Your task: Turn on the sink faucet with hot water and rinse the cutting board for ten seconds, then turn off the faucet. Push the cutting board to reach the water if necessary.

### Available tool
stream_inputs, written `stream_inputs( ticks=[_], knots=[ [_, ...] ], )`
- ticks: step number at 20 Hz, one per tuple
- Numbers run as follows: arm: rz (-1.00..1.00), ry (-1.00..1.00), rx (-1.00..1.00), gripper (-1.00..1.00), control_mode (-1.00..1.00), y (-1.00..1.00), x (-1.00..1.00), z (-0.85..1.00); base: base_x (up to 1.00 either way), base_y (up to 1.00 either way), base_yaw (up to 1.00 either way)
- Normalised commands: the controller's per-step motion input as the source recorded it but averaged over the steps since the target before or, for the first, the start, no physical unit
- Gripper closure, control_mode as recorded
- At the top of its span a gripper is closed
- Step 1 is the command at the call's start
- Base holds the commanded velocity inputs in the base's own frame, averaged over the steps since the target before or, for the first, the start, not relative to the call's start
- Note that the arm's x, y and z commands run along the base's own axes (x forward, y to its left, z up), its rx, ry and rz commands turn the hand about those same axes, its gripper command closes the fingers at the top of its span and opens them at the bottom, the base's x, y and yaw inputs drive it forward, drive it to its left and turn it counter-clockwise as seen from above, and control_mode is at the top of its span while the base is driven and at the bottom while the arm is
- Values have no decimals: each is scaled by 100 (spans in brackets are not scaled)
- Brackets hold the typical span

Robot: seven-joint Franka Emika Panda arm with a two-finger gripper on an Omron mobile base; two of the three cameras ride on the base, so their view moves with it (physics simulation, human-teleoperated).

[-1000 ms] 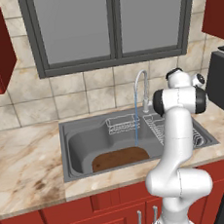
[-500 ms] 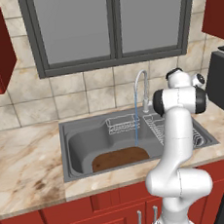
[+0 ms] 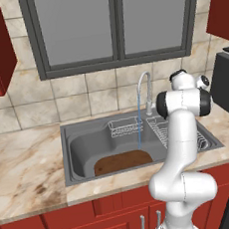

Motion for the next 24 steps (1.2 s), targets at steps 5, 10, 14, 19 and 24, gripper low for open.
stream_inputs(
  ticks=[5,10,14,19,24],
  knots=[
    [0,0,0,100,-100,0,0,0,0,0,0],
    [0,0,0,100,-100,0,0,0,0,0,0],
    [0,0,0,100,-100,0,7,0,0,0,0],
    [0,0,0,100,-100,0,11,0,0,0,0],
    [0,0,0,100,-100,0,8,0,0,0,0]
  ],
)
